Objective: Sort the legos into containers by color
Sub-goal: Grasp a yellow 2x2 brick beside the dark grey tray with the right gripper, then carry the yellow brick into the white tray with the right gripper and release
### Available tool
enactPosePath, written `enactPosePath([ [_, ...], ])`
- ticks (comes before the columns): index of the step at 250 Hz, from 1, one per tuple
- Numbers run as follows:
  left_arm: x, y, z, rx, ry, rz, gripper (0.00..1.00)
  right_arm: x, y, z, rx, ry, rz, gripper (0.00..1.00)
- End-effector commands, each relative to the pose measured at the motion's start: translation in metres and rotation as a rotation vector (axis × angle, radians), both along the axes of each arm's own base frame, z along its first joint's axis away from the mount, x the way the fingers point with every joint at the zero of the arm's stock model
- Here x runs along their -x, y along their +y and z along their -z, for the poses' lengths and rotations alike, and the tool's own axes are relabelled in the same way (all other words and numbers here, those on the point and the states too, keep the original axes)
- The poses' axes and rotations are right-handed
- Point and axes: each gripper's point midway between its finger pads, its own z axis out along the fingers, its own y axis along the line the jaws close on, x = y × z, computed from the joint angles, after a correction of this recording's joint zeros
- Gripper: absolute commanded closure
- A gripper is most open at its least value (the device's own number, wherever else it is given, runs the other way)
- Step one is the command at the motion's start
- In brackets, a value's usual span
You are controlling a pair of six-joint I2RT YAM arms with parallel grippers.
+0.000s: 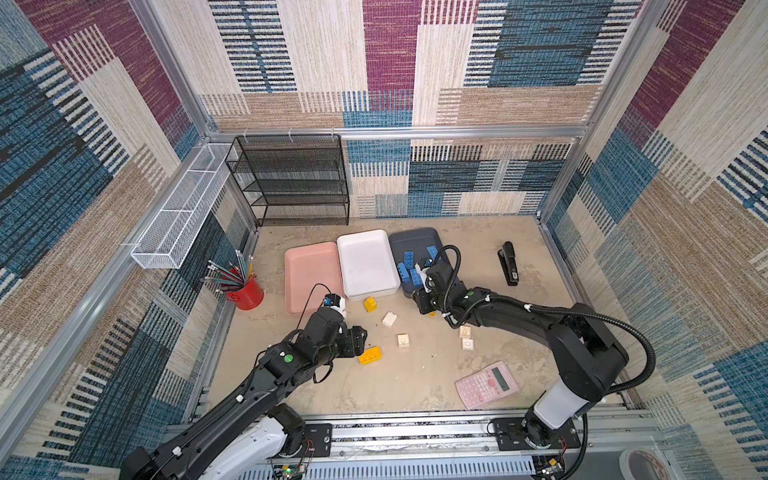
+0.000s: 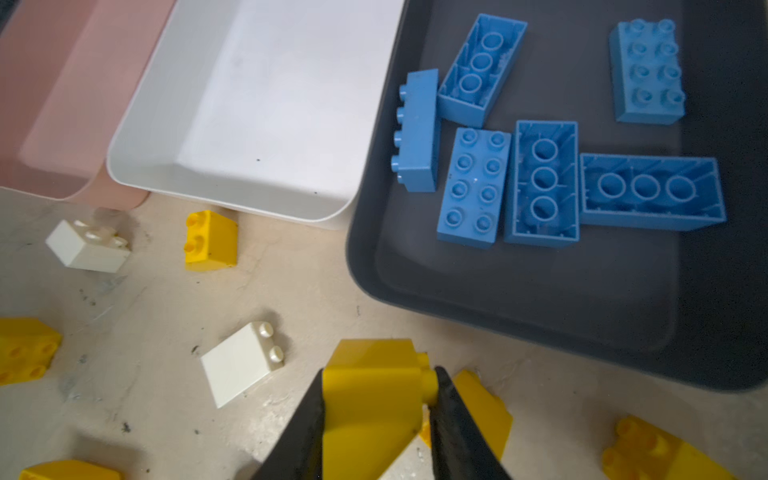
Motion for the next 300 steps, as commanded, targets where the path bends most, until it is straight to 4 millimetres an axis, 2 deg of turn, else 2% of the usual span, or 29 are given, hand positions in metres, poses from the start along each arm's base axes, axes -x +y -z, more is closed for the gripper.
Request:
enactPosePath([
  [1,0.01,0.015,0.005,-0.028,0.027,-0.041,0.26,-0.004,0.016,-0.021,-0.059,-0.019,-0.027,0.66],
  [35,0.02,0.023,0.002,0.001,0.017,-0.061,0.26,-0.015,0.037,-0.039,-0.095,-0.041,-0.061,0.66],
  [61,0.026,0.031,0.004,-0.008,0.015,-0.081,0.26,-0.026,0.054,-0.042,-0.105,-0.045,-0.086,0.66],
  [92,0.03,0.031,0.008,0.017,0.03,-0.085,0.27,-0.04,0.078,-0.038,-0.12,-0.038,-0.119,0.66],
  [147,0.035,0.034,0.029,0.0,0.092,-0.105,0.27,-0.06,0.112,-0.029,-0.145,-0.028,-0.158,0.64],
  [201,0.037,0.057,0.043,-0.067,0.107,-0.219,0.24,-0.075,0.125,-0.017,-0.136,-0.016,-0.158,0.61],
  [239,0.034,0.06,0.043,-0.089,0.095,-0.227,0.2,-0.077,0.126,-0.013,-0.126,-0.015,-0.162,0.47],
  [244,0.034,0.059,0.043,-0.087,0.095,-0.224,0.19,-0.081,0.129,-0.024,-0.139,-0.036,-0.163,0.45],
  [265,0.033,0.055,0.044,-0.097,0.104,-0.204,0.17,-0.081,0.128,-0.031,-0.146,-0.048,-0.163,0.34],
  [283,0.031,0.056,0.046,-0.121,0.116,-0.201,0.16,-0.08,0.128,-0.045,-0.164,-0.075,-0.168,0.33],
  [286,0.031,0.056,0.046,-0.127,0.119,-0.201,0.16,-0.077,0.126,-0.04,-0.158,-0.066,-0.17,0.33],
  [300,0.029,0.057,0.046,-0.148,0.123,-0.201,0.16,-0.071,0.123,-0.044,-0.171,-0.077,-0.174,0.33],
])
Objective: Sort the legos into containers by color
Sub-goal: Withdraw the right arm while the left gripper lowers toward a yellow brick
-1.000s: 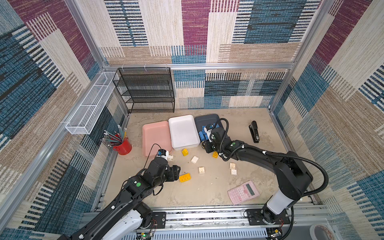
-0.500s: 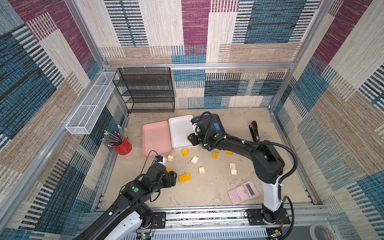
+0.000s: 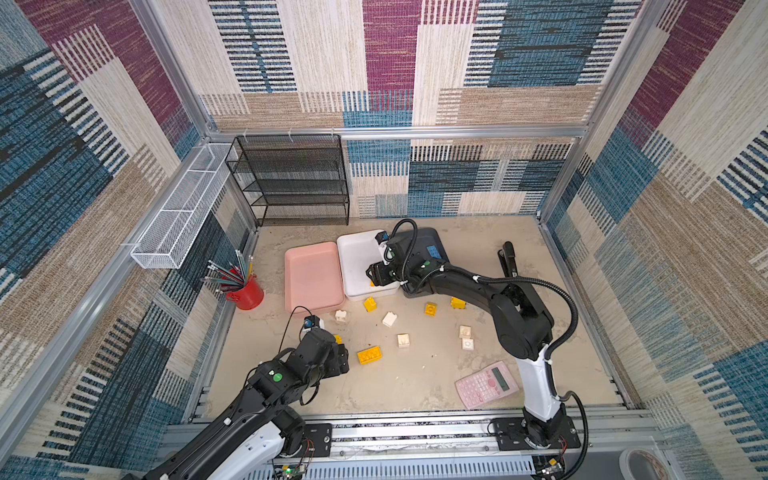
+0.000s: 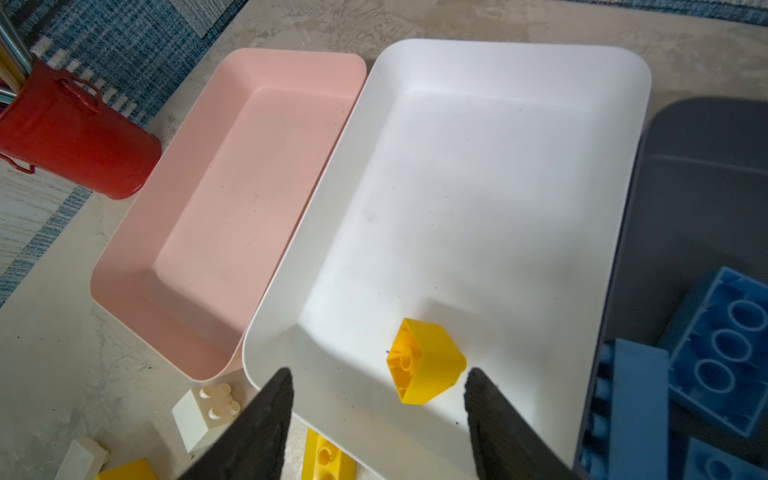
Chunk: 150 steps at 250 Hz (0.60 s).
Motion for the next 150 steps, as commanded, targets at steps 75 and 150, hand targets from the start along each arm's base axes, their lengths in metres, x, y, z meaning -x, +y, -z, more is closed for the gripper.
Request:
enactPosePath([
  [75,-0.02,0.003,-0.007,-0.121,0.024,0.01,0.17,0.059,-0.041,-0.041,-0.171,-0.132,-0.017,0.25],
  [150,-0.03,-0.004,0.023,-0.086,0.165,0.019,0.2,0.125,-0.09,-0.035,-0.331,-0.181,-0.014,0.09],
])
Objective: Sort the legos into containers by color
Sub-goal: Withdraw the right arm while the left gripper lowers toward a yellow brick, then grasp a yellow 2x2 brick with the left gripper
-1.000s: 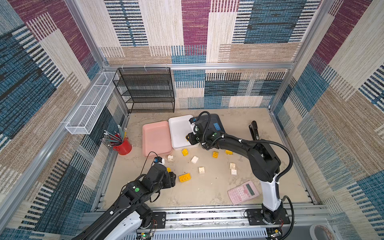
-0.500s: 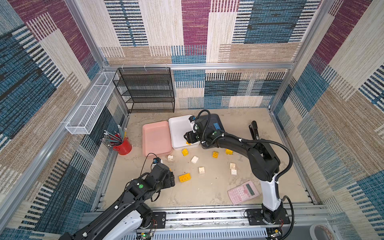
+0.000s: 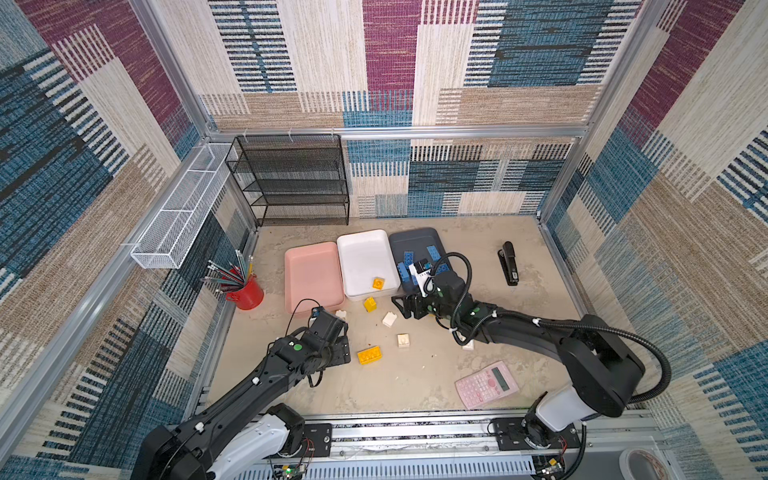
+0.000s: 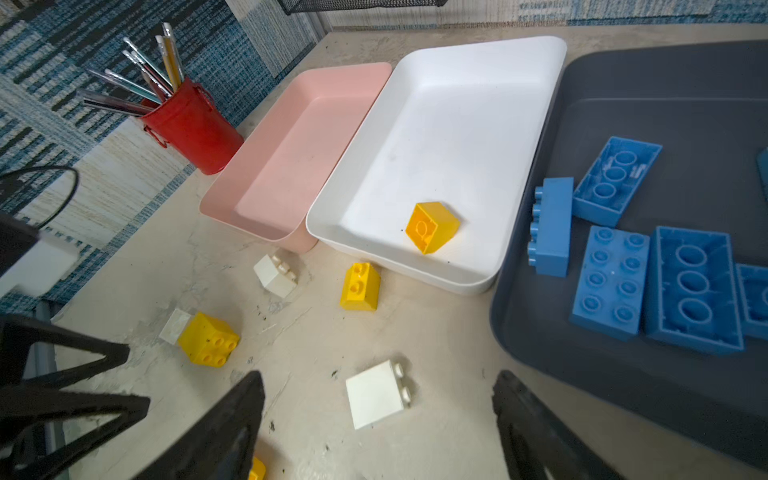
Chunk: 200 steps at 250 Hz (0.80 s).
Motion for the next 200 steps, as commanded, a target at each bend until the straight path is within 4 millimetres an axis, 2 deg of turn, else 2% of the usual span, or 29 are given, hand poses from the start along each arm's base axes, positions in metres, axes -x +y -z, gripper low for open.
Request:
enactPosePath([
  [1,-0.007,-0.011,0.004,0.044,0.027,0.034,0.2,0.014,-0.004,-0.022,-0.155,-0.072,-0.007,0.09],
  [28,-0.01,-0.013,0.015,0.045,0.084,0.034,0.22,0.037,-0.014,-0.01,-0.221,-0.057,-0.034,0.06],
  [63,-0.013,-0.013,0.026,0.05,0.149,0.026,0.24,0.049,-0.02,-0.004,-0.272,-0.047,-0.042,0.05],
  [129,-0.019,-0.006,0.036,0.04,0.206,-0.008,0.32,0.059,-0.011,-0.012,-0.343,-0.028,-0.098,0.05],
  [200,-0.034,-0.005,0.036,0.006,0.223,-0.018,0.35,0.066,-0.01,-0.019,-0.358,-0.04,-0.116,0.08],
])
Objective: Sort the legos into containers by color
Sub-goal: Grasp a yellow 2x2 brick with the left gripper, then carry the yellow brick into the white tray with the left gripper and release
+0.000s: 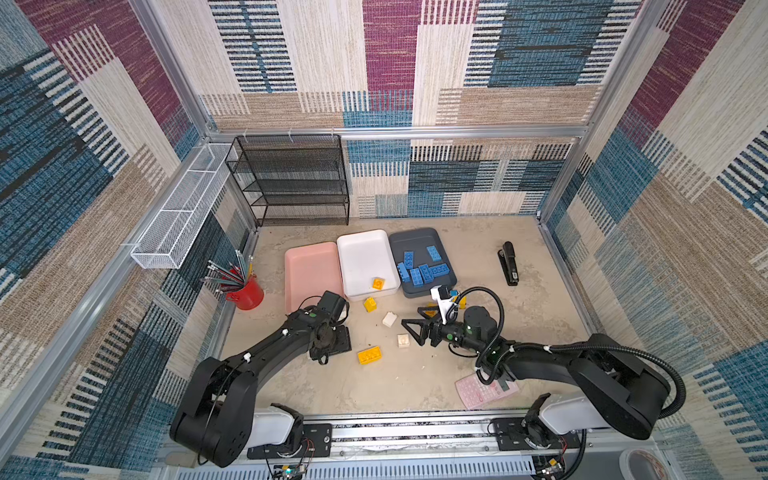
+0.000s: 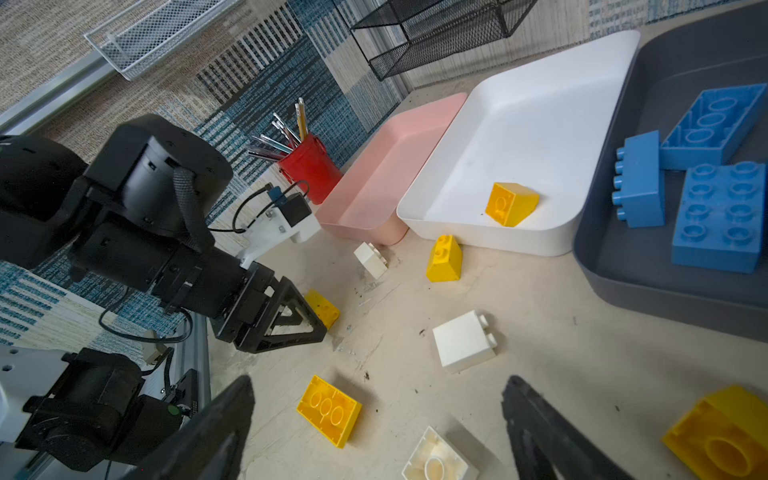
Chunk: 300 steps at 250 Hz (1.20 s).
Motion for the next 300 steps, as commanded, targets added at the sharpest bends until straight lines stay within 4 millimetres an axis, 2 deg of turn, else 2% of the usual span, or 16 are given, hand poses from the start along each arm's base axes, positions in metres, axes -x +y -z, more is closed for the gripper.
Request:
enactPosePath([
  [1,-0.006,0.0,-0.001,-0.012,0.004,0.015,0.35,0.003,0.003,-0.014,-0.043,-0.027,-0.015,0.08],
  [22,-0.007,-0.002,0.001,-0.012,0.015,0.02,0.45,0.004,0.001,-0.016,-0.045,-0.034,-0.014,0.09],
  [49,-0.01,-0.004,-0.002,-0.007,0.005,0.026,0.51,0.004,0.0,-0.02,-0.05,-0.044,-0.009,0.09],
  [110,-0.016,-0.008,-0.023,0.025,-0.065,0.035,0.56,0.004,0.001,-0.019,-0.043,-0.04,-0.015,0.09],
  [167,-0.029,-0.021,-0.056,0.066,-0.125,0.071,0.58,0.004,0.0,-0.02,-0.051,-0.039,-0.01,0.09],
  [193,-0.044,-0.03,-0.076,0.08,-0.17,0.098,0.59,0.004,0.0,-0.022,-0.055,-0.045,-0.008,0.09],
  [235,-0.073,-0.045,-0.091,0.082,-0.184,0.145,0.59,0.005,-0.001,-0.022,-0.056,-0.042,-0.007,0.09],
  [276,-0.115,-0.066,-0.106,0.09,-0.212,0.182,0.59,0.005,-0.001,-0.023,-0.061,-0.042,-0.008,0.09],
  [300,-0.142,-0.078,-0.107,0.084,-0.212,0.201,0.59,0.007,0.001,-0.022,-0.063,-0.034,-0.018,0.09],
])
